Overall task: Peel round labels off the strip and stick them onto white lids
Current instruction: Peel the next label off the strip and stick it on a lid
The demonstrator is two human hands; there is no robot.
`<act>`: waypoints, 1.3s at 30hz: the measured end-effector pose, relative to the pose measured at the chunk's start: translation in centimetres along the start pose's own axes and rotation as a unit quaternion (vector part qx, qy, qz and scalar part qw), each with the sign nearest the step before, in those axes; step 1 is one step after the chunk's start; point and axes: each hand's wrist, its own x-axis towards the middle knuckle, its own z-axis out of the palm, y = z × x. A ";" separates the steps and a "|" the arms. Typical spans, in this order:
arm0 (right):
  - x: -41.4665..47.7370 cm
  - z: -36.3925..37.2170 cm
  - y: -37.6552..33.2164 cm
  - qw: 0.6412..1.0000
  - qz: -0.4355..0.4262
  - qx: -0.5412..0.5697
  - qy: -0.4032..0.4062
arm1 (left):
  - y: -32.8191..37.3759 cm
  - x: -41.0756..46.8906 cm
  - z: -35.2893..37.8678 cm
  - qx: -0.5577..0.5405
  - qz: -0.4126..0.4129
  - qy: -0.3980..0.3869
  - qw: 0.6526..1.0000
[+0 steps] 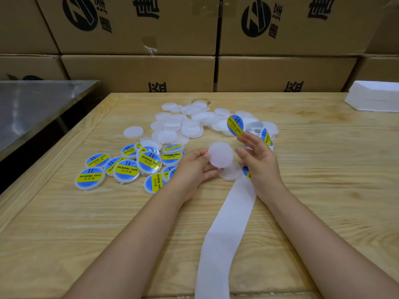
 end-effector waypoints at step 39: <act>0.1 0.1 0.8 0.999 0.022 -0.047 0.003 | -0.4 0.0 -0.3 0.060 0.045 -0.033 0.997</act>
